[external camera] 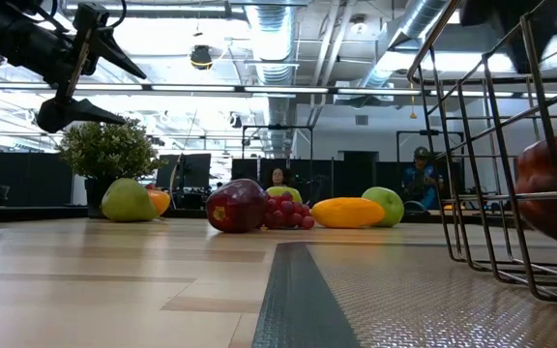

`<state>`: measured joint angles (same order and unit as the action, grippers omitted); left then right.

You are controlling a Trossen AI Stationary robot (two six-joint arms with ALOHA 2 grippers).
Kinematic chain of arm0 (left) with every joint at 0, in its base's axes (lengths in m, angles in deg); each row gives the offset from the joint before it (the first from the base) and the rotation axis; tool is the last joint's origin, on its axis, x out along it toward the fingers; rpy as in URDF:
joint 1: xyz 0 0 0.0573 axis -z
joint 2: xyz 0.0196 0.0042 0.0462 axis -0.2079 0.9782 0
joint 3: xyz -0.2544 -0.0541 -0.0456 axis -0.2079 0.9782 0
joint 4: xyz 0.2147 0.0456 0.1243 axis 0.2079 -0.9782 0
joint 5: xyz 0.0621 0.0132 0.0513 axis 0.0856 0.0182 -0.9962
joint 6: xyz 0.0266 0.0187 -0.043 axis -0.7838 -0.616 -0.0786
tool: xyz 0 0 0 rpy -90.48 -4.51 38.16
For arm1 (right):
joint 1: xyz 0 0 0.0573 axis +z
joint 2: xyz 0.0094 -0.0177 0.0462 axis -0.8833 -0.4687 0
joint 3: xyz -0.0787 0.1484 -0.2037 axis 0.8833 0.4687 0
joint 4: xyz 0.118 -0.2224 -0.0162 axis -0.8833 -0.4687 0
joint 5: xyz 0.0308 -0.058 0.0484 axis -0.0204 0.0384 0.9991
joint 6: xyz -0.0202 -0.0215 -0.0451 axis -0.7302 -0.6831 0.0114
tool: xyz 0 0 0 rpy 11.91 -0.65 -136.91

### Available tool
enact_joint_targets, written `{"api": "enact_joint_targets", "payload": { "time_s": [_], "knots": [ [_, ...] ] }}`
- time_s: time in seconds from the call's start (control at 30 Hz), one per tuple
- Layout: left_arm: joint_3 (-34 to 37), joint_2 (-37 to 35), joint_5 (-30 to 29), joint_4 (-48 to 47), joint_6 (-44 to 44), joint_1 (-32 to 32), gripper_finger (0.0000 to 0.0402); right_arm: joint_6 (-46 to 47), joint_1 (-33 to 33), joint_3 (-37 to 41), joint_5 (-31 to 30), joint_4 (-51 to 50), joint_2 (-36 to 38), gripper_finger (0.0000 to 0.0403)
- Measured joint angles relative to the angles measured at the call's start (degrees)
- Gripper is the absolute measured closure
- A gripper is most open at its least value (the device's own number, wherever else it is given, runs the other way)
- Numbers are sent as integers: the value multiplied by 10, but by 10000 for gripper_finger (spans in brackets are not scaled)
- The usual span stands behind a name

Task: Build produce basket
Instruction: Put the dark red apple into the wire basket

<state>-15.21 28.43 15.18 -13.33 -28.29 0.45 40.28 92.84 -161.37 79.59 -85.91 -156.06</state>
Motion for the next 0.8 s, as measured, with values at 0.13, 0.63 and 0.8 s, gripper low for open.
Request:
{"api": "enact_joint_targets", "payload": {
  "time_s": [0.13, 0.63, 0.8],
  "knots": [
    [0, 0, 0, 0, 3, 0, 42, -53, -27, 0, -64, -1, 37, 3],
    [0, 0, 0, 0, 6, 0, 42, -20, -274, 0, -141, 239, 11, 6],
    [0, 0, 0, 0, 5, 0, 42, 63, -312, 0, -139, 262, -52, 6]
  ]
}}
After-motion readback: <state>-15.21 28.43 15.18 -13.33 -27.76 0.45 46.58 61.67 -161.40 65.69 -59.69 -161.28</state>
